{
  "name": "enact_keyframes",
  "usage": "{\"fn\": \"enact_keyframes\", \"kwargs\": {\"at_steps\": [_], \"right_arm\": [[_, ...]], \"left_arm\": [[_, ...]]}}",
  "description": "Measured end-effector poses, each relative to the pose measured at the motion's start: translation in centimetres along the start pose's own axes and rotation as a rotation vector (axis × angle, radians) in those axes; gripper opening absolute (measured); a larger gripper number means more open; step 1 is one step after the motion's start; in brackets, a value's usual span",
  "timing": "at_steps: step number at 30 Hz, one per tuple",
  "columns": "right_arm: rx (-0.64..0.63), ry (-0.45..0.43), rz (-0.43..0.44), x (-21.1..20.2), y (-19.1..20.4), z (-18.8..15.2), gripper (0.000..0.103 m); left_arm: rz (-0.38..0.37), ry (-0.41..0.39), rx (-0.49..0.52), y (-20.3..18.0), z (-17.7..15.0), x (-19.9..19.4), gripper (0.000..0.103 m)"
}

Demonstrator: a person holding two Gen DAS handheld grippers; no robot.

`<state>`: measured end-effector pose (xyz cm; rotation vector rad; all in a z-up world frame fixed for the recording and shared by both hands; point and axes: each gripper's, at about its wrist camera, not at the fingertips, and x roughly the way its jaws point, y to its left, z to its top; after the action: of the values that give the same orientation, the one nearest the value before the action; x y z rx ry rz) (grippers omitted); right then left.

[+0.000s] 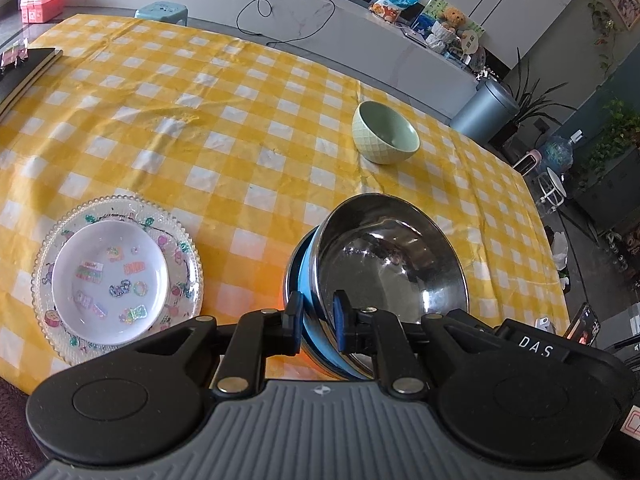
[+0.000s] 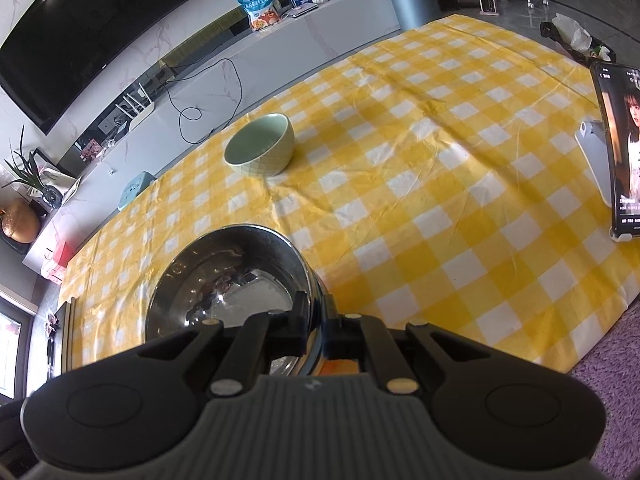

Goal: Organize plates and bowls
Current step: 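Carry the blue bowl over the orange bowl and lower it inside, then open both grippers to release the blue bowl in the orange bowl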

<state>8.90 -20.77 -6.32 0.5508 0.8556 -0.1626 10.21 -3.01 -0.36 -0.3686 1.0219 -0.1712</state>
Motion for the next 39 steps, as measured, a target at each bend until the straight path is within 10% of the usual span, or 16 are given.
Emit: {"fn": "enact_keyframes", "kwargs": {"at_steps": [39], "right_arm": [[-0.094,-0.092,0.028,0.7,2.2,4.9,0.036]], "left_arm": [[0.023,-0.082,0.22,-2.5,6.2,-0.1,0.036]]}}
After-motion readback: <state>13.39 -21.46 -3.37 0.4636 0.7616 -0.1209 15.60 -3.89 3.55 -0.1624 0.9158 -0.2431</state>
